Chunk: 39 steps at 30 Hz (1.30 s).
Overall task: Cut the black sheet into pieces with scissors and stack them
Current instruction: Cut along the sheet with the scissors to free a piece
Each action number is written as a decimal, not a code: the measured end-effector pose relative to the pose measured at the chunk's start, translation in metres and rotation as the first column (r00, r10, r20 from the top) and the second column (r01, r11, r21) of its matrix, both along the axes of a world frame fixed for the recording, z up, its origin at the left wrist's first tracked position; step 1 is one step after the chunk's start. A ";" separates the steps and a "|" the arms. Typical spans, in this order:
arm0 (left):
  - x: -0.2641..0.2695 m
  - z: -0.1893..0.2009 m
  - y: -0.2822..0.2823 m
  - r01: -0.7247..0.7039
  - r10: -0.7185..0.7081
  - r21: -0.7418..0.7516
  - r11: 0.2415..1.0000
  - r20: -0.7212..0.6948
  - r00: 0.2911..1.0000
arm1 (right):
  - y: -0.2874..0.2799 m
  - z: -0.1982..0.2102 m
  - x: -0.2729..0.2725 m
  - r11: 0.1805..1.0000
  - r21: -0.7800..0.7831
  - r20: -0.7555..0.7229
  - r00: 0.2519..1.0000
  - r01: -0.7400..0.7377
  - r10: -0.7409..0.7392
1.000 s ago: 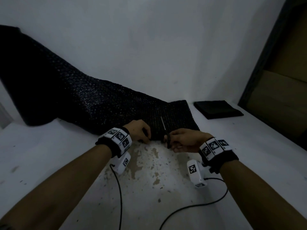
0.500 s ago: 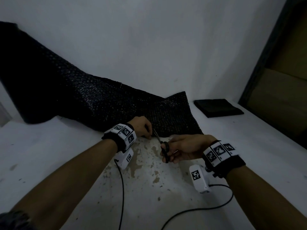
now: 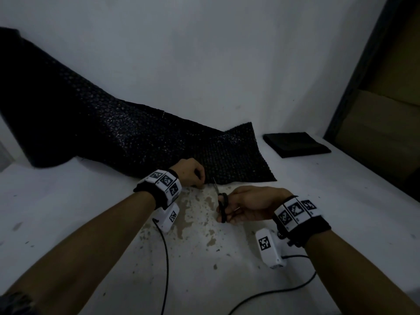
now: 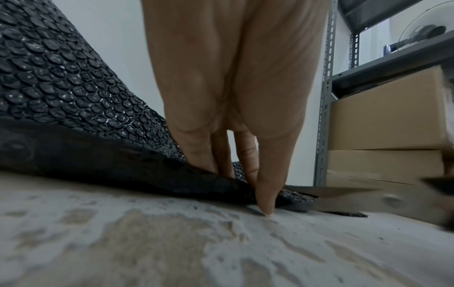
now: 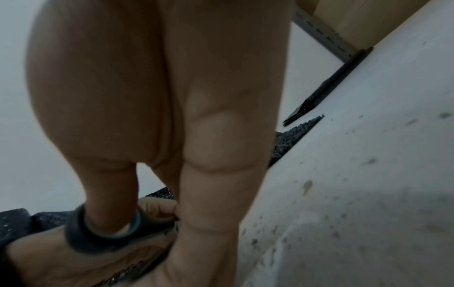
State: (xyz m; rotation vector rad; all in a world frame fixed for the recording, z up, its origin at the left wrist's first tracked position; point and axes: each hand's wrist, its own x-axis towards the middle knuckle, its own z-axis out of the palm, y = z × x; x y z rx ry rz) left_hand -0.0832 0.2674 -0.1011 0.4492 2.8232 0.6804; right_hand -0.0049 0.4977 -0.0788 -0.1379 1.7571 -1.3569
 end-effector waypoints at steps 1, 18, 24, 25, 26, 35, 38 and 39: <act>0.001 0.000 0.000 0.002 -0.002 0.005 1.000 0.001 1.000 | -0.001 -0.001 0.000 1.000 -0.016 0.009 1.000 0.023 -0.023; 0.001 0.000 -0.007 0.021 -0.022 0.051 0.998 0.024 0.999 | -0.020 -0.009 -0.010 0.990 -0.099 0.029 0.995 0.102 -0.100; 0.001 0.000 -0.009 0.034 -0.036 0.064 0.997 0.025 0.999 | -0.022 -0.012 -0.012 0.983 -0.129 0.042 0.991 0.130 -0.126; 0.001 0.000 -0.009 0.037 -0.039 0.067 0.997 0.026 0.999 | -0.022 -0.013 -0.013 0.981 -0.136 0.044 0.991 0.135 -0.130; 0.001 0.000 -0.009 0.038 -0.041 0.072 0.997 0.028 0.999 | -0.022 -0.013 -0.013 0.980 -0.146 0.048 0.991 0.132 -0.126; 0.000 -0.003 -0.011 0.018 -0.023 0.098 0.995 0.043 0.999 | -0.022 -0.019 -0.017 0.976 -0.207 0.058 0.997 0.070 -0.059; -0.001 -0.004 -0.012 0.014 -0.020 0.108 0.994 0.047 0.999 | -0.022 -0.022 -0.019 0.978 -0.200 0.043 0.997 0.066 -0.058; -0.001 -0.004 -0.012 0.013 -0.018 0.109 0.994 0.046 0.999 | -0.021 -0.022 -0.019 0.978 -0.200 0.037 0.998 0.065 -0.059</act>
